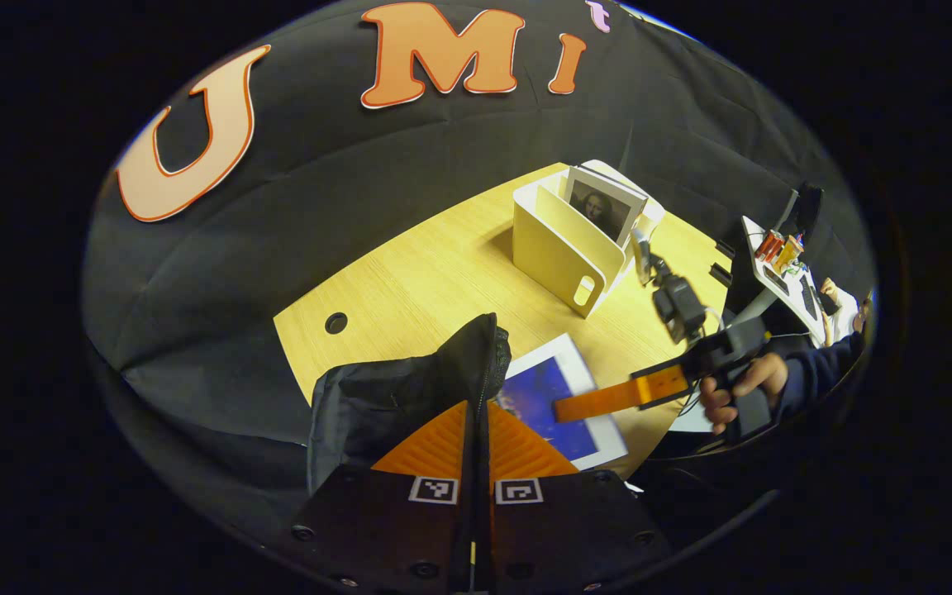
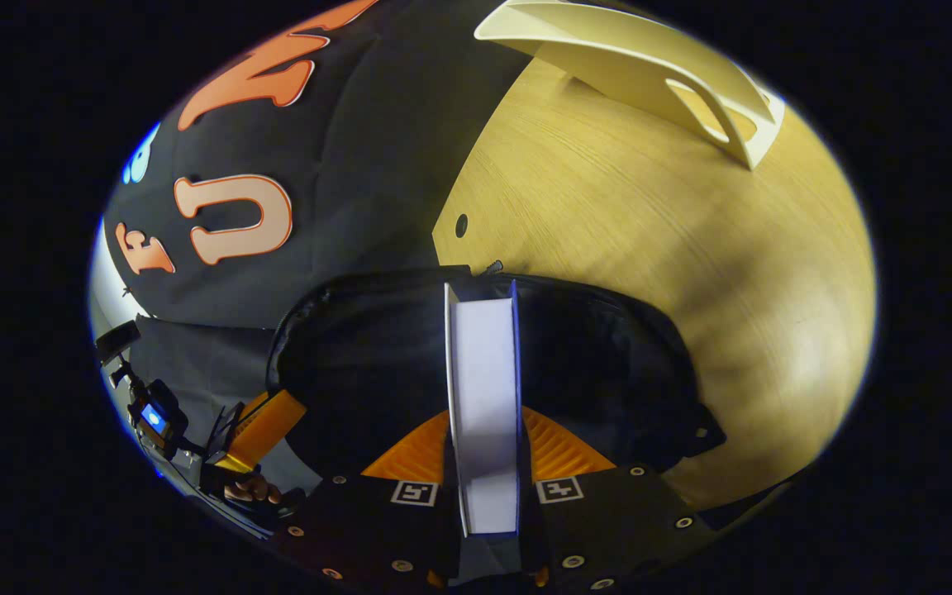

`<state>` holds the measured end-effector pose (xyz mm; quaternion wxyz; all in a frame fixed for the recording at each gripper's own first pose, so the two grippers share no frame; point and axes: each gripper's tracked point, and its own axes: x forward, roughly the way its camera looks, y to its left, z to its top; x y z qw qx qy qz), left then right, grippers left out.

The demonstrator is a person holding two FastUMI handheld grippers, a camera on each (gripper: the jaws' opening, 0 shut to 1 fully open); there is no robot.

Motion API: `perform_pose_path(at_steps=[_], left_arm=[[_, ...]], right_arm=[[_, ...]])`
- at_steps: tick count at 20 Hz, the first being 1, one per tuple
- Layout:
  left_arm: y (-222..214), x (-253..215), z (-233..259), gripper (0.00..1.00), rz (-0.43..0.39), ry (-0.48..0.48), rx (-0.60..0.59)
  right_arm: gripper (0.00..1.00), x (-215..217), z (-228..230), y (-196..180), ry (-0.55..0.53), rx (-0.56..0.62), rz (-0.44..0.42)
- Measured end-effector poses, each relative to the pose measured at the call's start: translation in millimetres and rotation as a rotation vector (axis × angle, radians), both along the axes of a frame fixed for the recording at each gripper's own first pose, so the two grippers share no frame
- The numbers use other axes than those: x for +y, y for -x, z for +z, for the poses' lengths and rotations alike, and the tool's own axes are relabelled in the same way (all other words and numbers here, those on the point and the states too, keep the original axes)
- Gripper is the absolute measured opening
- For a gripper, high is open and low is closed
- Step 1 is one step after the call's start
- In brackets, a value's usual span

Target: Open the schoolbag, grab two books from the bookshelf and put them into the schoolbag.

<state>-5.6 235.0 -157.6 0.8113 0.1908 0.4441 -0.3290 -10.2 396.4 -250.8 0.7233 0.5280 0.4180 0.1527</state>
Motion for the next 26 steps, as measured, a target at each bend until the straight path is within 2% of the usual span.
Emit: perform_pose_path(at_steps=[2, 5, 8, 9, 10, 11, 12, 13, 14, 15, 17, 19, 23, 26], left_arm=[[6, -7, 3, 0.02, -0.008, 0.022, 0.009], [15, -10, 3, 0.02, -0.035, 0.033, 0.004], [13, -10, 1, 0.02, -0.035, 0.04, 0.003], [11, -8, -1, 0.02, -0.03, 0.038, 0.001], [10, -3, -2, 0.03, -0.02, 0.036, -0.003], [10, -2, -2, 0.02, -0.012, 0.041, -0.003], [8, -1, -3, 0.02, -0.003, 0.04, -0.007], [8, 0, -3, 0.02, 0.001, 0.039, -0.012], [7, 1, -4, 0.02, 0.004, 0.031, -0.016], [8, 1, -6, 0.02, 0.005, 0.027, -0.019], [11, 2, -10, 0.02, 0.008, 0.018, -0.023], [13, -1, -15, 0.02, 0.022, 0.006, -0.029], [17, -9, -23, 0.02, 0.05, -0.011, -0.029], [22, -14, -31, 0.02, 0.07, -0.022, -0.013]], right_arm=[[0.29, 13, -6, -9, -0.017, -0.024, -0.021], [0.29, 45, -27, -13, -0.005, -0.036, 0.015], [0.3, 60, -37, -20, -0.037, -0.012, 0.007], [0.24, 61, -42, -19, -0.014, 0.015, 0.009], [0.37, 60, -54, -17, 0.036, 0.054, 0.033], [0.32, 58, -66, -11, 0.086, 0.091, 0.068], [0.48, 54, -75, -2, 0.136, 0.116, 0.105], [0.64, 47, -81, 6, 0.191, 0.13, 0.146], [0.87, 37, -85, 13, 0.253, 0.13, 0.19], [0.97, 24, -88, 17, 0.32, 0.119, 0.225], [0.99, -5, -75, 33, 0.436, 0.088, 0.266], [0.99, -51, -77, 38, 0.533, 0.078, 0.267], [0.99, -135, -59, 53, 0.681, 0.089, 0.281], [0.99, -194, -28, 52, 0.774, 0.095, 0.298]])
